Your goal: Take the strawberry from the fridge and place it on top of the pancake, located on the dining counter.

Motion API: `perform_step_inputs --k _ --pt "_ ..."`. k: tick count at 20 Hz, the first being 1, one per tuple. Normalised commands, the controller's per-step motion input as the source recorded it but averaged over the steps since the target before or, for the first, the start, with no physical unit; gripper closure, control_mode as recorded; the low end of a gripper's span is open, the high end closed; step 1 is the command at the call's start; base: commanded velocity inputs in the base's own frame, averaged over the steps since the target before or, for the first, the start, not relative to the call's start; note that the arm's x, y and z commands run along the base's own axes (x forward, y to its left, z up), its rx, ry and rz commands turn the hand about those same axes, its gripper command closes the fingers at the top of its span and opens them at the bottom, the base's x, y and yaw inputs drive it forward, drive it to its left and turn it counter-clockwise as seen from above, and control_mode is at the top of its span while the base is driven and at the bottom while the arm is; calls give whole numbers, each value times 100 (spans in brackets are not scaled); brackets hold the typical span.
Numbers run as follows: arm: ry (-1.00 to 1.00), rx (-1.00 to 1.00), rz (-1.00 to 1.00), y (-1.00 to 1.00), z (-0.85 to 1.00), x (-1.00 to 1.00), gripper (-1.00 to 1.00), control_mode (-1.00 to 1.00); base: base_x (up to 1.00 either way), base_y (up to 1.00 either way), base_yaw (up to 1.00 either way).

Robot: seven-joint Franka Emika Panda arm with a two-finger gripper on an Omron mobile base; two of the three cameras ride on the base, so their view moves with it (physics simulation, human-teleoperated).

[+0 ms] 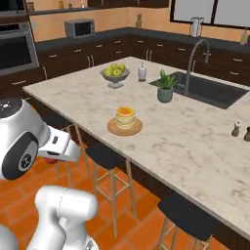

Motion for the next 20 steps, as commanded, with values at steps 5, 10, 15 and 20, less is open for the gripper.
perform_step_inputs --k 5,10,15,20 --pt "0 0 0 0 0 0 100 100 78 45 -76" --pt "0 0 0 0 0 0 100 100 71 49 -71" --pt "0 0 0 0 0 0 100 100 42 68 -44" --pt "0 0 0 0 0 0 100 100 0 52 -14"
